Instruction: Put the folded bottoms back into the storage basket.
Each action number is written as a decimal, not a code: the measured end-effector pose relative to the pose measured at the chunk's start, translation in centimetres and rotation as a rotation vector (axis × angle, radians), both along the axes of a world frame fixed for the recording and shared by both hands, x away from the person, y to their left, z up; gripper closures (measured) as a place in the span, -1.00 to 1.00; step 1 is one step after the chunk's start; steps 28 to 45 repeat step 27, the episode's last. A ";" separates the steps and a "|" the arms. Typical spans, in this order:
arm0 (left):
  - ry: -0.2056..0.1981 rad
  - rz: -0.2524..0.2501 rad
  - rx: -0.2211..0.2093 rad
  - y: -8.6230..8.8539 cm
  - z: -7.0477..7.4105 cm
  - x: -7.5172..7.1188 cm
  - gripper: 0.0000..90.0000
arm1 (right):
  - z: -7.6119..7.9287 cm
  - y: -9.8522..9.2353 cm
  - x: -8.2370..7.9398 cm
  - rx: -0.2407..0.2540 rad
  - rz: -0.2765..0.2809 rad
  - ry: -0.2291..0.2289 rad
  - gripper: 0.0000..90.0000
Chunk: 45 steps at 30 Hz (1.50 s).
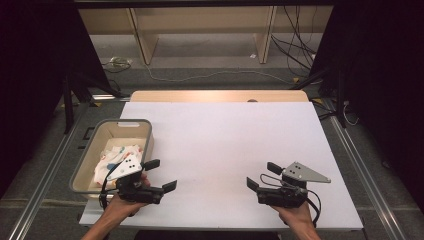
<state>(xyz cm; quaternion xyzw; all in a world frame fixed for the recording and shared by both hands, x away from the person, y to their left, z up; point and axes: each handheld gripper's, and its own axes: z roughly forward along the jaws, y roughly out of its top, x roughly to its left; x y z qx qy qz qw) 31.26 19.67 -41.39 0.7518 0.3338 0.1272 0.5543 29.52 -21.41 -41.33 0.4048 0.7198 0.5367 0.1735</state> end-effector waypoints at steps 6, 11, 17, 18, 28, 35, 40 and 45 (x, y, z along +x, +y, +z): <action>-0.006 0.007 -0.003 0.0 0.0 0.0 -0.91 | 0.0 -0.1 -0.1 -0.001 -0.008 -0.002 -0.77; -0.011 0.003 -0.002 -0.1 0.0 0.0 -0.92 | 0.0 -0.1 -0.1 -0.006 -0.009 -0.008 -0.77; -0.013 0.003 -0.002 -0.1 0.0 0.0 -0.92 | 0.0 -0.1 0.0 -0.004 -0.012 -0.014 -0.78; -0.013 0.003 -0.002 -0.1 0.0 0.0 -0.92 | 0.0 -0.1 0.0 -0.004 -0.011 -0.016 -0.77; -0.012 -0.005 0.004 -0.3 -0.1 0.0 -0.92 | 0.0 -0.1 0.0 -0.007 -0.011 -0.014 -0.78; -0.012 -0.005 0.004 -0.3 -0.1 0.0 -0.92 | 0.0 -0.1 0.0 -0.007 -0.011 -0.014 -0.78; -0.012 -0.005 0.004 -0.3 -0.1 0.0 -0.92 | 0.0 -0.1 0.0 -0.007 -0.011 -0.014 -0.78; -0.012 -0.005 0.004 -0.3 -0.1 0.0 -0.92 | 0.0 -0.1 0.0 -0.007 -0.011 -0.014 -0.78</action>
